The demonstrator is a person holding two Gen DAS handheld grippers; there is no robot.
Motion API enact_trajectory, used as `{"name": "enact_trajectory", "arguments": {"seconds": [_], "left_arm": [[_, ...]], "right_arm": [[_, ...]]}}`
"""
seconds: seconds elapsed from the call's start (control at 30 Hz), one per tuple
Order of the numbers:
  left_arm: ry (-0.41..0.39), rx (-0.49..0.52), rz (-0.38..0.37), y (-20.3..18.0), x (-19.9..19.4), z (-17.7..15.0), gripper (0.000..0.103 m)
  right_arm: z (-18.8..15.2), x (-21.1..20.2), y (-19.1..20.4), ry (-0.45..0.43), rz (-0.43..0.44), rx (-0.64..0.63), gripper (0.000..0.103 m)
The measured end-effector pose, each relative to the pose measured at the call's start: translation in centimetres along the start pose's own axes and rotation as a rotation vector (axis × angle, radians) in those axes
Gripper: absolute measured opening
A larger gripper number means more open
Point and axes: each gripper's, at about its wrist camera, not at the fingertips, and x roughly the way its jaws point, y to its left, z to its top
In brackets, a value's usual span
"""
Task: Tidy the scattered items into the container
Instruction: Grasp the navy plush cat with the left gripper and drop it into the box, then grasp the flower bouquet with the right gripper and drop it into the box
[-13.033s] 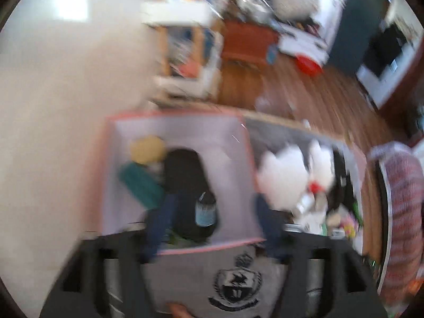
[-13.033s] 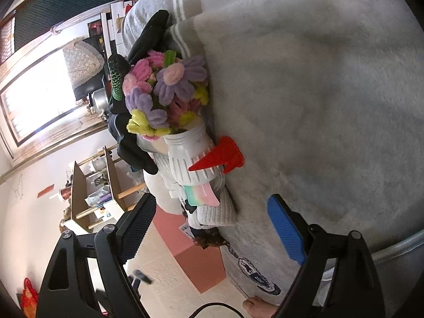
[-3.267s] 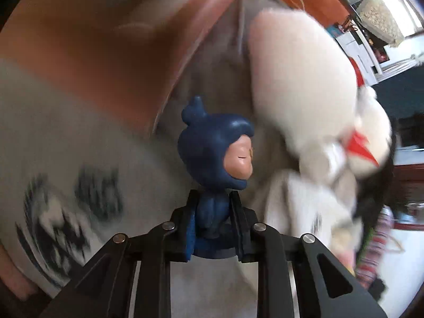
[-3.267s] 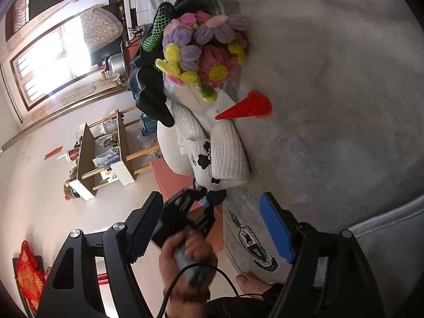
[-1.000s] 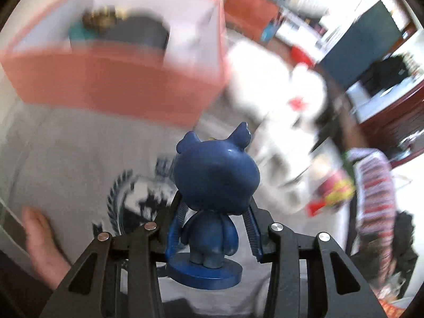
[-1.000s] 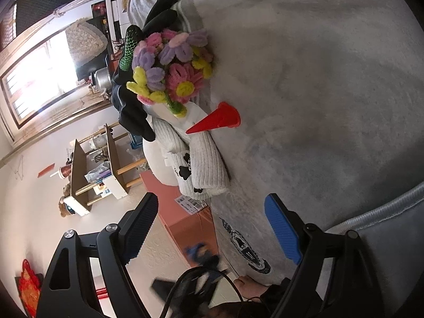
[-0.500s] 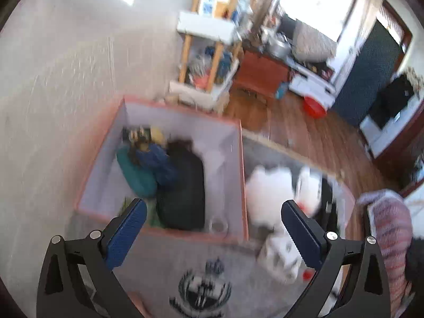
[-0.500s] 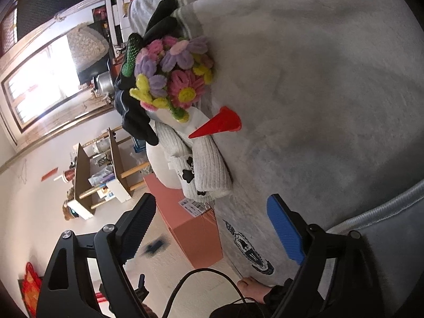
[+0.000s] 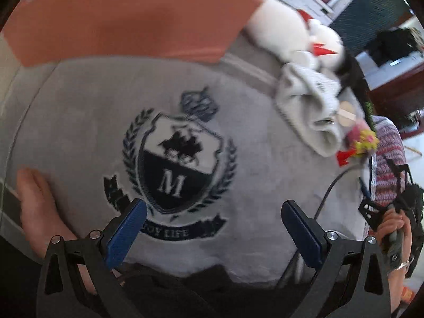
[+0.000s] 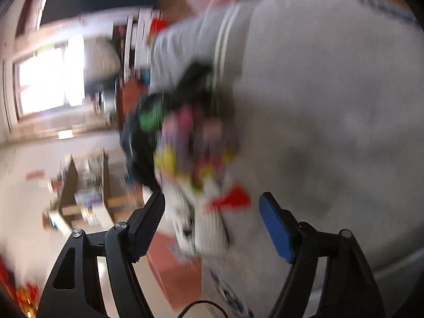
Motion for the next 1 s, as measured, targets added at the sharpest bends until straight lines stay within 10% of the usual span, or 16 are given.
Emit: {"name": "enact_trajectory", "arguments": {"seconds": [0.13,0.3,0.47,0.63,0.93,1.0], "left_arm": [[0.021,-0.052,-0.002,1.2,1.2,-0.3,0.102],[0.066,-0.063,-0.004,1.4,3.2,-0.5,0.102],[0.075,-0.062,-0.008,1.2,3.2,-1.0,0.102],[0.068,-0.054,-0.042,0.8,2.3,-1.7,0.102],[0.072,-0.163,-0.114,3.8,0.6,-2.1,0.102],[0.062,-0.175,-0.108,4.2,0.3,-1.8,0.102]], "right_arm": [[2.0,1.9,0.2,-0.012,0.090,0.032,0.078],[2.5,6.2,2.8,0.032,-0.033,-0.127,0.094],[1.5,7.5,4.0,0.093,-0.149,-0.257,0.060],[-0.4,3.8,4.3,0.087,-0.065,-0.185,0.058],[-14.7,-0.3,17.1,0.167,0.100,-0.560,0.060],[-19.7,1.3,22.3,0.221,0.125,-0.682,0.074]]}}
